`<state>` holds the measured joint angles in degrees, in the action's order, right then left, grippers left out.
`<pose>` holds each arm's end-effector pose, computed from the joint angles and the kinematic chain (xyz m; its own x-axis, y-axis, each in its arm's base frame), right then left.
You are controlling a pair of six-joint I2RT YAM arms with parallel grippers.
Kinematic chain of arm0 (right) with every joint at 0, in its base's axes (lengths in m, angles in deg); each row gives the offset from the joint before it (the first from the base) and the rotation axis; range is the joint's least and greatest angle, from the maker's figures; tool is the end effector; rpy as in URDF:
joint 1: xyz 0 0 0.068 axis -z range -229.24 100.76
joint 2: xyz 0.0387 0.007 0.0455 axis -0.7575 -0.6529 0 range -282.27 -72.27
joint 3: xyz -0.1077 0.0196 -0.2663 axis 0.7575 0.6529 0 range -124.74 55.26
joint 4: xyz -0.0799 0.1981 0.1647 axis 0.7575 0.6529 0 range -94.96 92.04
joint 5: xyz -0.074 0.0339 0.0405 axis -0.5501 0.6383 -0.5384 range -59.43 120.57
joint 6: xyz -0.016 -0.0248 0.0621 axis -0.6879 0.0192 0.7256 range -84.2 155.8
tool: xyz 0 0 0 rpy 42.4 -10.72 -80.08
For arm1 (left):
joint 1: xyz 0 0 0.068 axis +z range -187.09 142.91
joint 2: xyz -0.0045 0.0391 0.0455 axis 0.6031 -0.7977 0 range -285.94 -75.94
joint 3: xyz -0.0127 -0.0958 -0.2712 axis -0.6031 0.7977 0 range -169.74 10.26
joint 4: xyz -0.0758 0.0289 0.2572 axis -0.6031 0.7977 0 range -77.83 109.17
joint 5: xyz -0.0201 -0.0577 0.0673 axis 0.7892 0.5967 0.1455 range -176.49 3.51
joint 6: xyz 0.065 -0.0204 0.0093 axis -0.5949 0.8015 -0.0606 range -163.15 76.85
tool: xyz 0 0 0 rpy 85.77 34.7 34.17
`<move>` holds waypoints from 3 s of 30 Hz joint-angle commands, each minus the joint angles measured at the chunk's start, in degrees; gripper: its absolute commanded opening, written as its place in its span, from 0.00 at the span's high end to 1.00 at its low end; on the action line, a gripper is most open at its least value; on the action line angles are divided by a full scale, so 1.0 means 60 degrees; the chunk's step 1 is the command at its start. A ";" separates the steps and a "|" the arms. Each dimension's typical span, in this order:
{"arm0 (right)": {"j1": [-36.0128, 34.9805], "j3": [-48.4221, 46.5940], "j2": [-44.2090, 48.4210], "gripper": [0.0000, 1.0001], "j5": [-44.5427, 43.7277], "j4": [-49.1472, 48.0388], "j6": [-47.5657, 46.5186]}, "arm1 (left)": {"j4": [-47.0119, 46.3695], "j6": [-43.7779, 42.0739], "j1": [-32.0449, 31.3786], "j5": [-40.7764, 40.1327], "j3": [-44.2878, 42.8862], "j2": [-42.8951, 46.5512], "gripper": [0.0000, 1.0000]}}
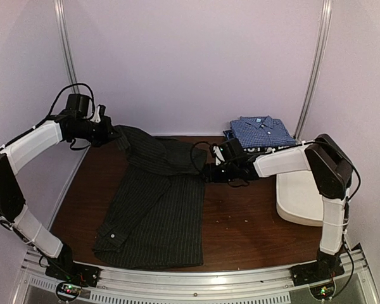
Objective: Fold and stack the long sleeve shirts
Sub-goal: Move the right arm to the center of the board with the 1/3-folded shirt, then pick up the 1/3-folded shirt from the center of the board.
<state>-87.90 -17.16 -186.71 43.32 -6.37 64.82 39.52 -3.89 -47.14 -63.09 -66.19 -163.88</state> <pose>0.3530 0.2980 0.1594 -0.8035 -0.0369 -0.5942 -0.4007 0.7717 0.4939 0.3585 -0.0859 0.3227 -0.7723 -0.4530 -0.4454 -0.0311 0.7272 -0.6858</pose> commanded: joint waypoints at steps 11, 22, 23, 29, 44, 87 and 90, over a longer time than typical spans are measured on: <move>0.0039 -0.1255 -0.1616 0.61 0.0017 -0.0188 0.0255 | -0.0147 -0.0289 0.0224 0.0142 0.0224 0.0371 1.00; 0.0723 -0.2132 -0.2064 1.00 -0.0415 0.0721 -0.0029 | -0.0696 -0.0125 0.0209 0.0953 0.0606 0.0160 1.00; 0.0840 -0.2266 -0.2128 1.00 -0.0445 0.0845 -0.0108 | -0.0800 -0.0069 0.0209 0.1048 0.0668 0.0119 1.00; 0.1463 -0.3253 -0.2532 1.00 -0.0447 0.1583 -0.0552 | -0.1507 0.0351 0.0068 0.1514 0.0928 -0.0133 1.00; 0.1176 -0.1568 -0.0217 0.58 -0.0486 0.2863 -0.0709 | -0.1535 0.0135 -0.0230 0.1593 -0.0516 -0.1109 1.00; -0.3907 0.5327 0.4951 0.74 -0.1819 0.3555 0.4256 | -0.1541 0.0091 -0.0230 0.2119 -0.1276 -0.1496 1.00; -0.3950 0.5361 0.4774 0.75 -0.1854 0.3432 0.4311 | -0.1538 0.0077 -0.0230 0.2127 -0.1331 -0.1529 1.00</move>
<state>-110.98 14.62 -156.59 34.53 15.86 89.60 31.94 -2.77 -48.45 -50.94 -72.07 -172.45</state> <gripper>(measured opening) 0.259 0.021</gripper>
